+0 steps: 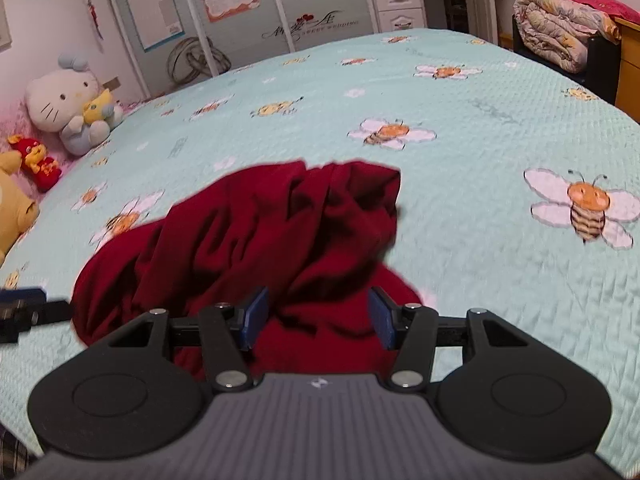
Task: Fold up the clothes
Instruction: 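Grasp the sweater edge with the left gripper while the right gripper grasps another edge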
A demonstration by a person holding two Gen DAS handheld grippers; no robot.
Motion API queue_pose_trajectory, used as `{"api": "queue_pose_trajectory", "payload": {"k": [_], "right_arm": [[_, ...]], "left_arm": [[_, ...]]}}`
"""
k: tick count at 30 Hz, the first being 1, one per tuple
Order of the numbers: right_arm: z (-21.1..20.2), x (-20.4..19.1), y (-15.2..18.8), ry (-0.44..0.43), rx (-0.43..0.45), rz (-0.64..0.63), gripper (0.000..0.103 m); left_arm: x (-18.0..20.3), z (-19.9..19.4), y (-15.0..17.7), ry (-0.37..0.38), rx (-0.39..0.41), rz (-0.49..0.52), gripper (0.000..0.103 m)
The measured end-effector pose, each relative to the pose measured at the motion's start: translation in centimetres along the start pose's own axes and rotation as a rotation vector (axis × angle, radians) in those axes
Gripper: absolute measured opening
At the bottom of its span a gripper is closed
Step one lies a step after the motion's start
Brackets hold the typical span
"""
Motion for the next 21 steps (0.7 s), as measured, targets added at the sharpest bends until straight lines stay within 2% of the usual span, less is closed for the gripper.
{"api": "queue_pose_trajectory", "payload": {"k": [2,6,8,14,16,18,19,20,21], "right_arm": [[1.0,0.1,-1.0,0.005,0.010,0.000,0.055],[3.0,0.3,-2.3,0.036,0.009,-0.005,0.055],[3.9,0.5,-2.7,0.023,0.006,0.015,0.055],[6.0,0.6,-3.4,-0.008,-0.009,0.047,0.055],[7.2,0.5,-3.4,-0.002,-0.045,0.040,0.054],[7.8,0.4,-3.4,-0.013,-0.067,0.037,0.048],[7.8,0.3,-3.3,-0.021,-0.068,0.035,0.040],[7.7,0.1,-3.3,-0.028,-0.066,0.036,0.026],[7.4,0.0,-3.3,-0.036,-0.059,0.040,0.020]], "left_arm": [[0.3,0.6,-0.8,-0.024,0.010,0.026,0.075],[0.2,1.3,-1.8,-0.001,0.020,0.018,0.075],[0.3,1.8,-2.1,0.004,0.019,0.030,0.075],[0.7,4.5,-3.0,0.000,-0.028,0.030,0.075],[0.7,5.9,-3.0,-0.049,-0.060,0.038,0.070],[0.6,6.9,-2.9,-0.079,-0.081,0.038,0.063],[0.5,7.2,-2.9,-0.080,-0.083,0.031,0.062],[0.3,7.3,-2.8,-0.076,-0.083,0.023,0.061],[0.1,7.4,-2.7,-0.068,-0.080,0.018,0.057]]}}
Point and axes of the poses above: each gripper's, at about its wrist camera, not at the fingertips, and z roughly the way its jaws point, x to its right, y to its underside, the point moved 1 cm from there along z, roughly the way its jaws point, and after that the axes turned 6 degrees about z, right-handed, at the moved point
